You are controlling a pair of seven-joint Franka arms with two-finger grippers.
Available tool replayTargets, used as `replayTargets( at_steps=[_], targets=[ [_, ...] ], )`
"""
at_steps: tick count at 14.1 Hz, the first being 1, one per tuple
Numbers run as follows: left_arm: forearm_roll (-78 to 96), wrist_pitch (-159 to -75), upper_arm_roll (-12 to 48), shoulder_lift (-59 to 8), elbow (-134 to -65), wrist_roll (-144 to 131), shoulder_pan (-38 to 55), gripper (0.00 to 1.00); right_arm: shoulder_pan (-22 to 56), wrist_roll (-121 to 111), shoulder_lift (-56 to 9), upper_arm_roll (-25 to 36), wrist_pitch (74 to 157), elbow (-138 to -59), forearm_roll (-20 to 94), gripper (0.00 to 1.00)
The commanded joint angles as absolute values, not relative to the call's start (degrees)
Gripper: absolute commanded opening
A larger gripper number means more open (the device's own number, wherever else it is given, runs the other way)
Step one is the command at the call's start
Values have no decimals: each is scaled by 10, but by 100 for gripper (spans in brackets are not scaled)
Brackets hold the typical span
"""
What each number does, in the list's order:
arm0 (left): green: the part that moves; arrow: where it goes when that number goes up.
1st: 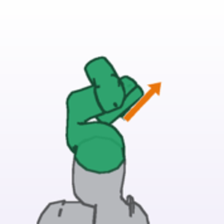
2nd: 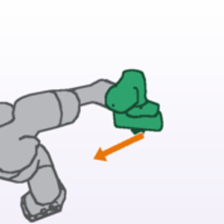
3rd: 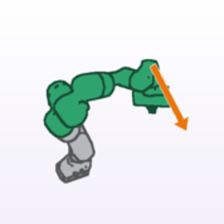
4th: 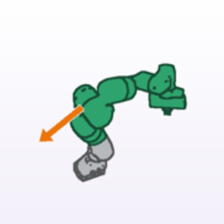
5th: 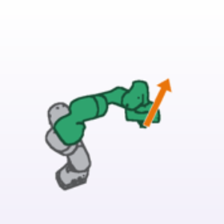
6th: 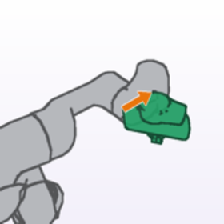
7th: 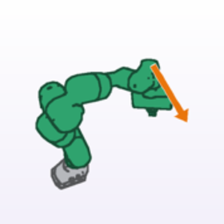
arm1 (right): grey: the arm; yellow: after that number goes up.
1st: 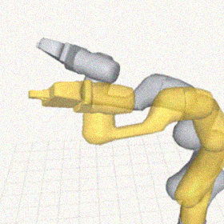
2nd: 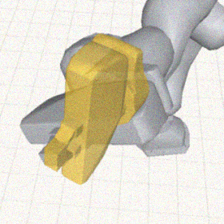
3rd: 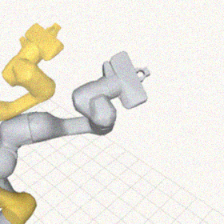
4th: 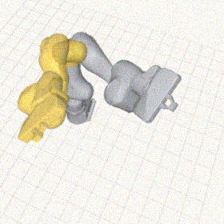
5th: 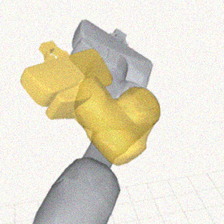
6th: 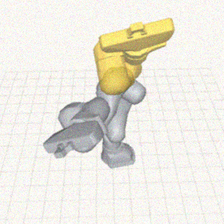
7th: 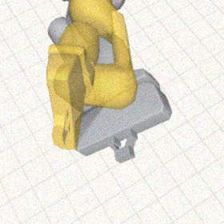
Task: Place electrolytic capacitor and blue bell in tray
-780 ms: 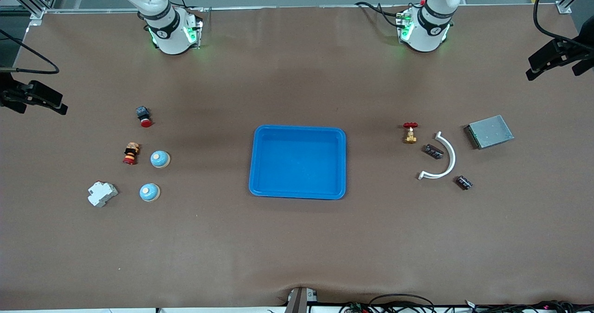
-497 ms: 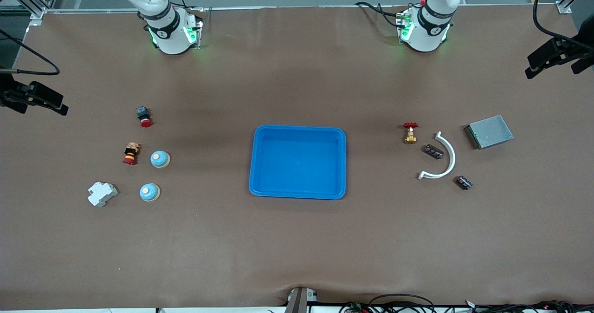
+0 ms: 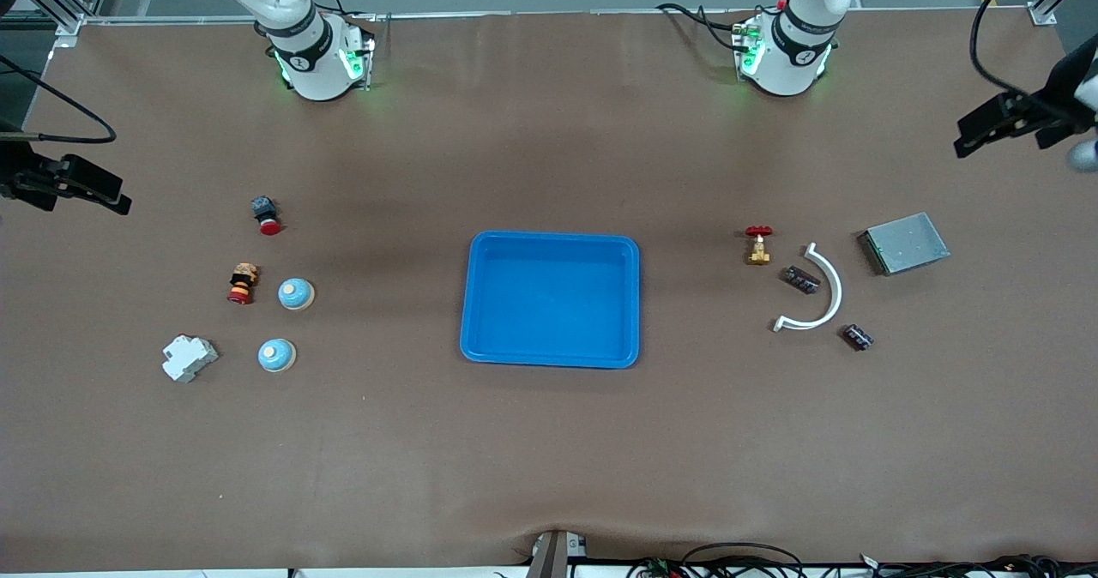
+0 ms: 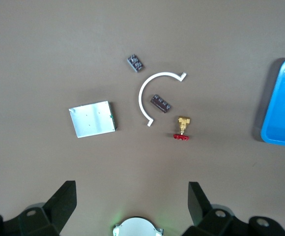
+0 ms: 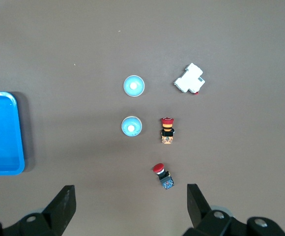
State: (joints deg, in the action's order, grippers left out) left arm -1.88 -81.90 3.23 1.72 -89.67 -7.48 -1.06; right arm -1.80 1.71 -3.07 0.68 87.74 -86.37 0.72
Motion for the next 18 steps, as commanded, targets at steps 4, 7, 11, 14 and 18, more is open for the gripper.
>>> replayTargets(
  at_steps=[4,7,11,14,18],
  targets=[
    [-20,-985,40,43,-1075,-135,-30,100,-12,28,-6,10,974,-1001,6,100],
    [-19,-1096,42,40,-1169,-194,-25,100,-11,27,8,9,1068,-1106,6,100],
    [-19,-1230,52,-2,-1251,-270,-25,100,9,28,2,10,1185,-1207,6,100],
    [-19,-1270,57,-46,-1257,-327,-25,97,11,29,-24,10,1260,-1253,6,100],
    [-19,-1344,58,-95,-1283,-431,-25,90,9,29,-94,10,1374,-1284,6,100]
  ],
)
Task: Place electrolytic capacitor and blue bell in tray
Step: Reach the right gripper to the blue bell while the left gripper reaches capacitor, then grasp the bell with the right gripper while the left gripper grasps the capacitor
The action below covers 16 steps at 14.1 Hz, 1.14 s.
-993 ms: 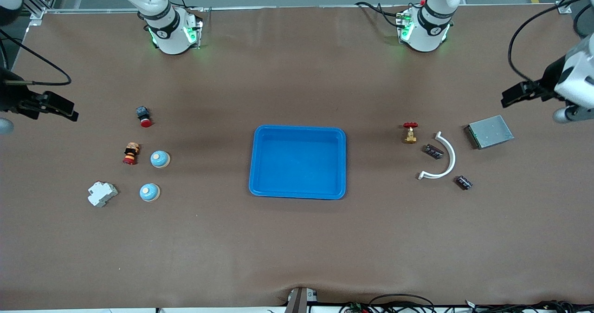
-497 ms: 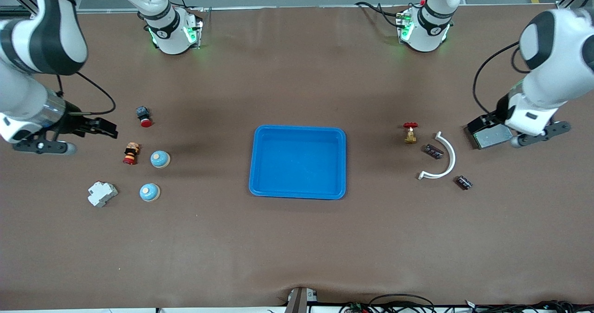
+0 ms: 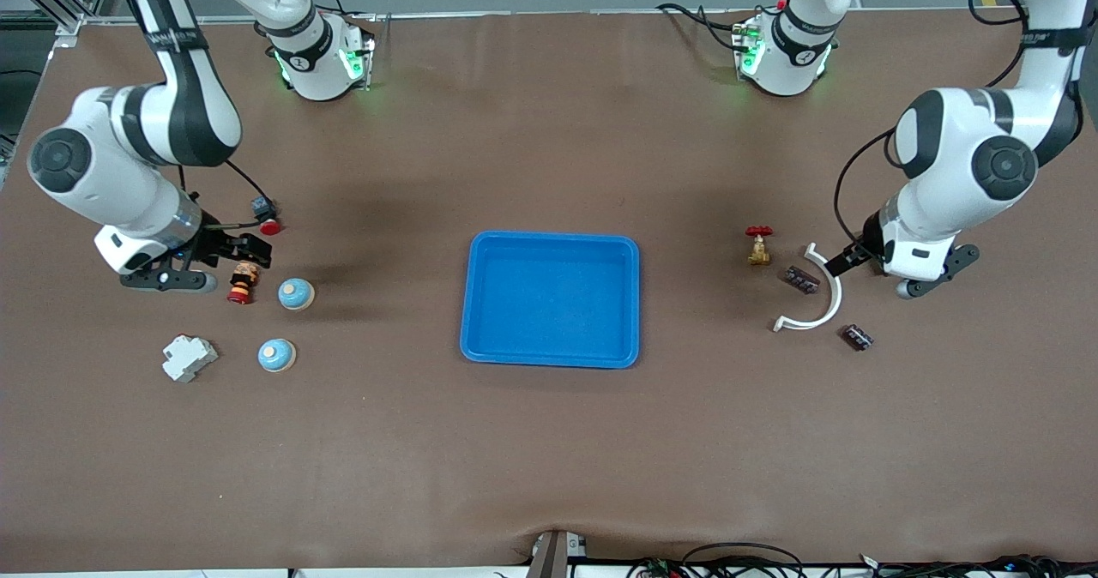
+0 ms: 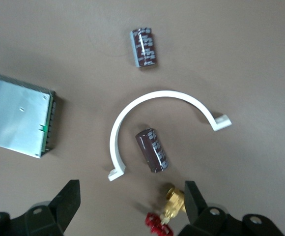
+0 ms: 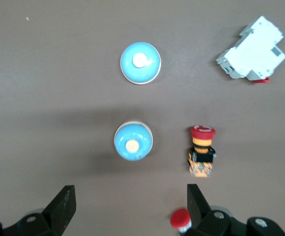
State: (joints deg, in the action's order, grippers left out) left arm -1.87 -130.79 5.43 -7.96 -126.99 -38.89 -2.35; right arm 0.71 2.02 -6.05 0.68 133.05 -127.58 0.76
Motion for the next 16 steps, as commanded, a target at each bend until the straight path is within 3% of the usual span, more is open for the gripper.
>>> replayTargets(
  at_steps=[1,6,12,16],
  targets=[
    [-19,-1363,58,-106,-1289,-438,-26,90,9,29,-112,10,1410,-1294,6,100],
    [-19,-1440,58,-143,-1314,-489,-25,85,9,29,-188,10,1528,-1315,6,100],
    [-19,-1498,58,-191,-1314,-531,-24,78,20,48,-215,10,1552,-1314,6,100],
    [-20,-1507,58,-204,-1314,-543,-21,66,23,56,-233,10,1573,-1314,6,100]
  ],
)
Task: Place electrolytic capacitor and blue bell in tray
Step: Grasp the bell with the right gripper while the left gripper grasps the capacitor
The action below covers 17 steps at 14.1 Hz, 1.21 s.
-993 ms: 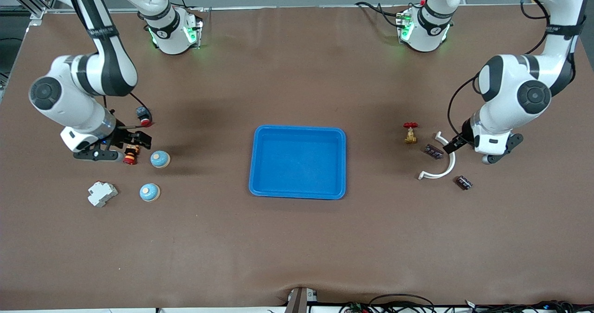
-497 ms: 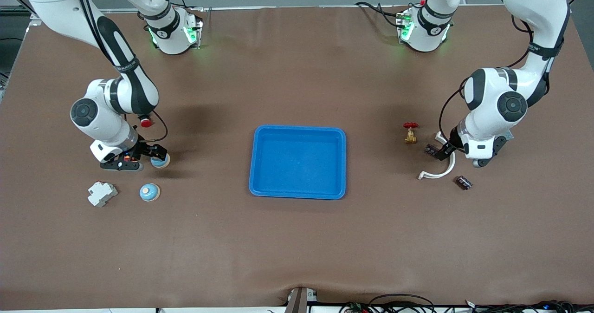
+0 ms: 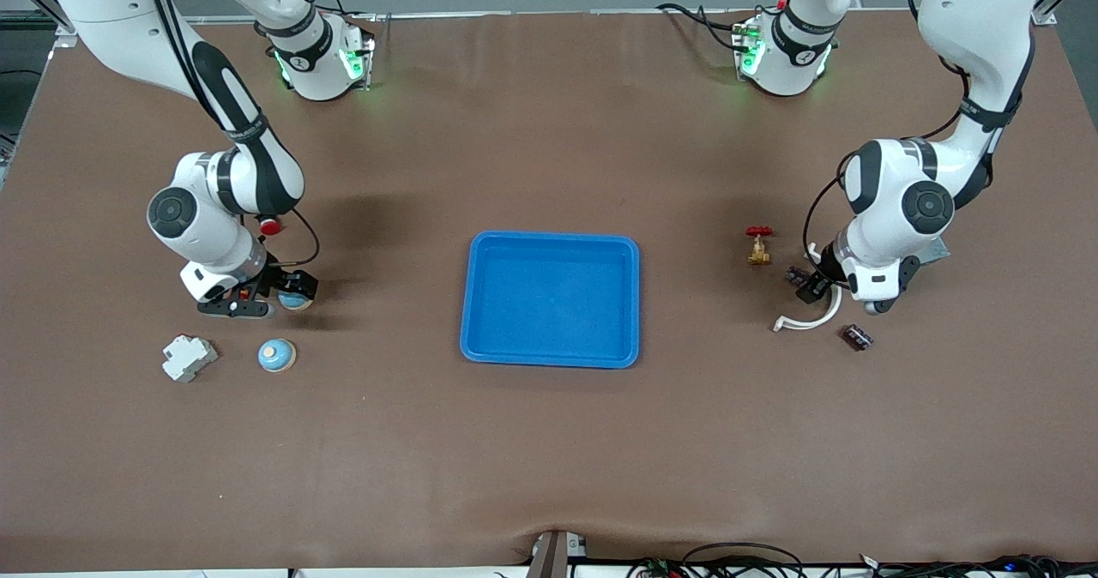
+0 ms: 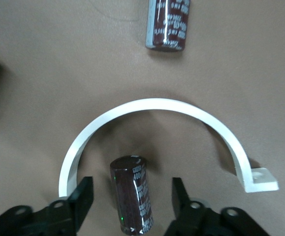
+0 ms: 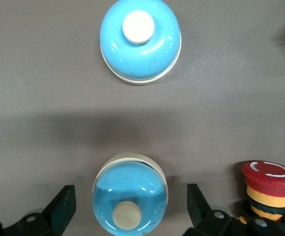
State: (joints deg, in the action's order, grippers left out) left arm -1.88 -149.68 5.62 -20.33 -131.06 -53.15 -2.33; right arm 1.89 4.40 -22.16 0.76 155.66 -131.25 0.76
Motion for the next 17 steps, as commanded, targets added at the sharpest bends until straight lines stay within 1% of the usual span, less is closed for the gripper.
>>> replayTargets(
  at_steps=[1,2,3,4,5,6,7,8,11,13,14,16,17],
  targets=[
    [-20,-1513,58,-207,-1315,-543,-19,62,22,56,-236,10,1575,-1314,6,100],
    [-20,-1513,58,-210,-1315,-543,-18,54,23,56,-236,10,1576,-1314,6,100],
    [-21,-1513,58,-211,-1315,-543,-18,42,22,56,-236,10,1575,-1314,6,100],
    [-21,-1513,58,-209,-1315,-543,-18,22,21,55,-236,10,1575,-1314,5,100],
    [-21,-1513,58,-207,-1315,-543,-18,5,22,55,-236,10,1574,-1314,5,89],
    [-21,-1513,58,-204,-1314,-542,-18,0,22,54,-236,10,1573,-1314,5,58],
    [-25,-1513,58,-198,-1314,-542,-18,0,24,56,-236,10,1571,-1314,5,13],
    [-25,-1512,59,-191,-1313,-542,-18,0,29,57,-236,10,1568,-1314,6,0],
    [-25,-1483,77,-161,-1302,-544,-19,0,56,99,-227,10,1550,-1308,6,0],
    [-25,-1434,87,-153,-1264,-546,-18,0,82,149,-213,9,1499,-1289,5,0],
    [-25,-1409,101,-154,-1244,-556,-19,0,97,178,-208,9,1465,-1273,5,0],
    [-25,-1391,136,-159,-1212,-616,-17,0,134,241,-198,8,1402,-1242,6,0],
    [-25,-1390,156,-162,-1199,-648,-16,0,154,278,-193,8,1386,-1234,6,0]
  ],
)
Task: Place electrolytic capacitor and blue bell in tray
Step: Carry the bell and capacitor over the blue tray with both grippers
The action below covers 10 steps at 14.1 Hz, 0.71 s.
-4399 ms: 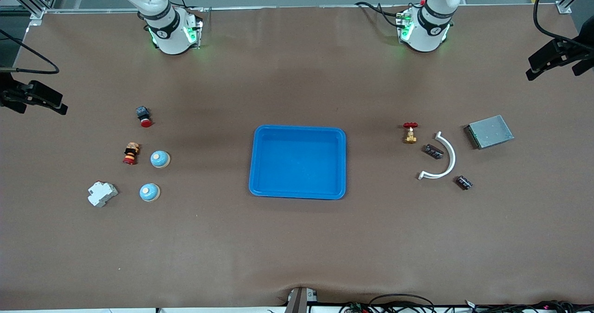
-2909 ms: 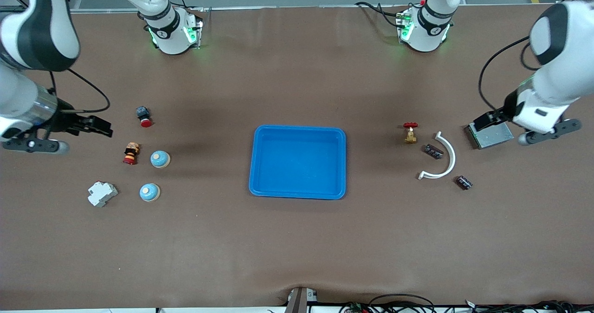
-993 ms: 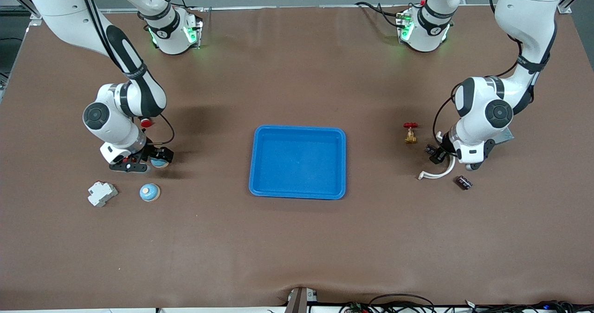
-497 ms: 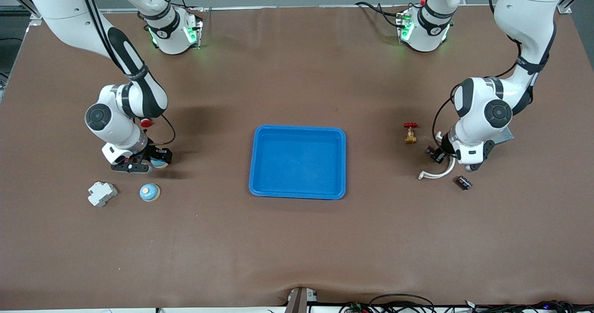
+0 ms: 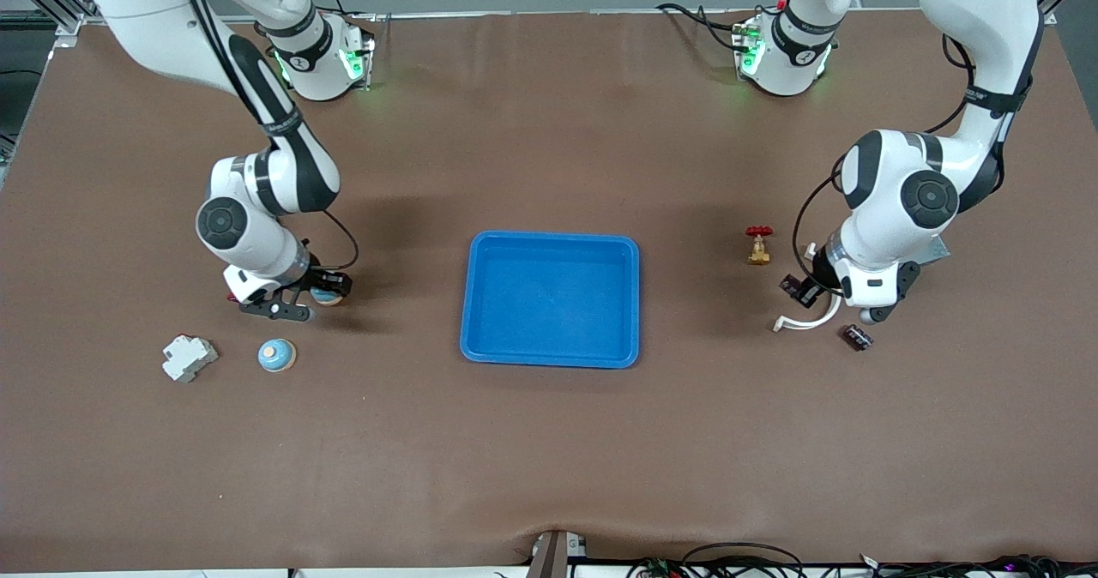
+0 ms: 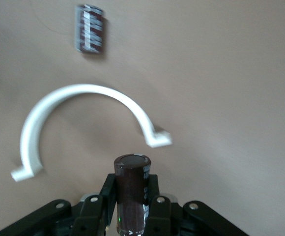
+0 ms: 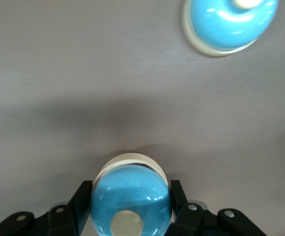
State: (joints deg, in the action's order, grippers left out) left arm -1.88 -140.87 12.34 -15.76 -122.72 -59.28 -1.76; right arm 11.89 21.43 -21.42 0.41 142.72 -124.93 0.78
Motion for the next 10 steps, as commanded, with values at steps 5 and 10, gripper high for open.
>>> replayTargets(
  at_steps=[5,10],
  targets=[
    [-25,-1389,184,-192,-1146,-812,49,0,267,485,-199,8,1348,-1160,9,0],
    [-29,-1389,182,-242,-1086,-961,127,0,332,575,-245,9,1348,-1104,60,0]
  ],
)
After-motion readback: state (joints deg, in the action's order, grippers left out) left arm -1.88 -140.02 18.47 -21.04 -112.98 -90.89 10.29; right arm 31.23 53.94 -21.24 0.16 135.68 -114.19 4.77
